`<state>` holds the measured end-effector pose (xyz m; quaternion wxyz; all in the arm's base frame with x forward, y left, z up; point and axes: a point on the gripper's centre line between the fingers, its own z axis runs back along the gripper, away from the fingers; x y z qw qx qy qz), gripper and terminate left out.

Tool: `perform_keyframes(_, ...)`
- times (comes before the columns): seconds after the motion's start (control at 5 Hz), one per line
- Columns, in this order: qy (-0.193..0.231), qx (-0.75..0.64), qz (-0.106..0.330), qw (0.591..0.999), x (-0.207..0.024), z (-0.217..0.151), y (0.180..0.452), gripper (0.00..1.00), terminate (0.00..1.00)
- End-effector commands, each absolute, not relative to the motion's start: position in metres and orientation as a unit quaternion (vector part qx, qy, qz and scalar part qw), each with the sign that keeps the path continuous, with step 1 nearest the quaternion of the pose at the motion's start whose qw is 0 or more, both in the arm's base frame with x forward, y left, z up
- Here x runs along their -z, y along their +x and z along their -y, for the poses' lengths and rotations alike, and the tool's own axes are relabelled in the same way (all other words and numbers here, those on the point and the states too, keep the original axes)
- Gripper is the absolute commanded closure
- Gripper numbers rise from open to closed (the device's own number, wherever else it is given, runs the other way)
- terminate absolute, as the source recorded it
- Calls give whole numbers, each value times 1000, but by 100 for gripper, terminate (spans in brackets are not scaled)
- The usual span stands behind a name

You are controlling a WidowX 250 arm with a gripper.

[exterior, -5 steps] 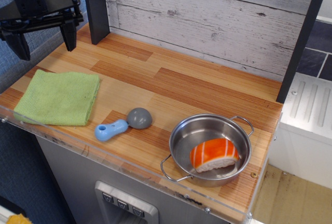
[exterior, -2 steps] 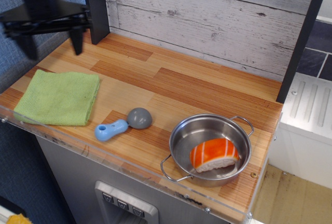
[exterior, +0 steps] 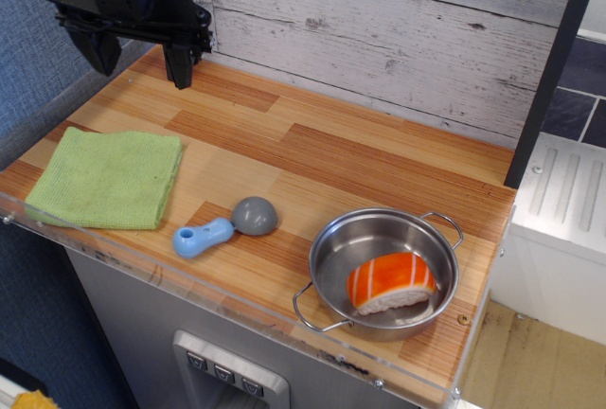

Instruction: Pick up the blue spoon and place it behind the pot

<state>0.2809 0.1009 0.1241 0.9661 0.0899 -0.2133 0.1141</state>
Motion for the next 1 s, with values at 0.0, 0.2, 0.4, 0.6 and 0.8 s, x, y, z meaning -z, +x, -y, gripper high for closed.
perform_keyframes(0.0,76,64,240,966,-113,-74,259,0,0)
perform_keyframes(0.2,43,151,208,965,-93,-56,253,0,0)
perform_keyframes(0.4,28,201,163,966,-75,-41,251,0,0)
perform_keyframes(0.6,39,240,131,961,-61,-33,251,0,0)
perform_keyframes(0.8,54,248,96,962,-46,-34,250,0,0)
